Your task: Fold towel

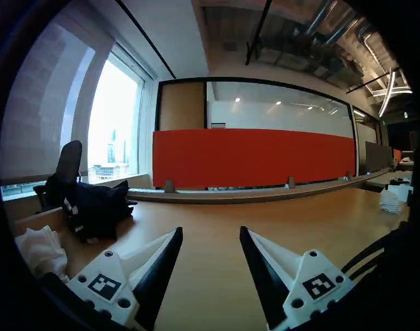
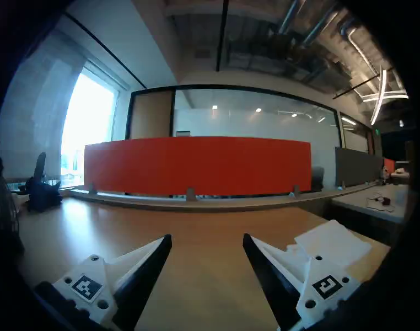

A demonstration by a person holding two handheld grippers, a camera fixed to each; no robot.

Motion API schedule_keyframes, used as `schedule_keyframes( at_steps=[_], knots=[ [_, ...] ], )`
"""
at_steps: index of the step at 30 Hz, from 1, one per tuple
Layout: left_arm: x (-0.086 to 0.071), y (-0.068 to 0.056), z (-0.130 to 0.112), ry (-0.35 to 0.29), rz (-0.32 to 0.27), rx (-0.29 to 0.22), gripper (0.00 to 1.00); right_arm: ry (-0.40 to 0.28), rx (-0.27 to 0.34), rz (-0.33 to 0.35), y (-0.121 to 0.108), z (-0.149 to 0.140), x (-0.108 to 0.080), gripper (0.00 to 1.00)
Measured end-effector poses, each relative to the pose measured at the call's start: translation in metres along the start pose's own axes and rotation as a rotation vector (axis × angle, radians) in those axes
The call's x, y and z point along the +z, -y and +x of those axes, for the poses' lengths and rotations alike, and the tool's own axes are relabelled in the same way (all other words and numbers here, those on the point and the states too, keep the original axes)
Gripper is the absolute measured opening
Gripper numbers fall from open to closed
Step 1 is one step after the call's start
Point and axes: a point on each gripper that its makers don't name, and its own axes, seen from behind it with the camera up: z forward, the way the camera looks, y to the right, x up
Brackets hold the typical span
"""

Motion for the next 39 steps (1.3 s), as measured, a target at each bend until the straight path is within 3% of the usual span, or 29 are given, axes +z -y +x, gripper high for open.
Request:
schedule_keyframes(
  at_steps=[39],
  knots=[
    [-0.0028, 0.0006, 0.0064, 0.002, 0.0, 0.0, 0.75, 0.002, 0.001, 0.001, 0.001, -0.0007, 0.0008, 1.0]
  ],
)
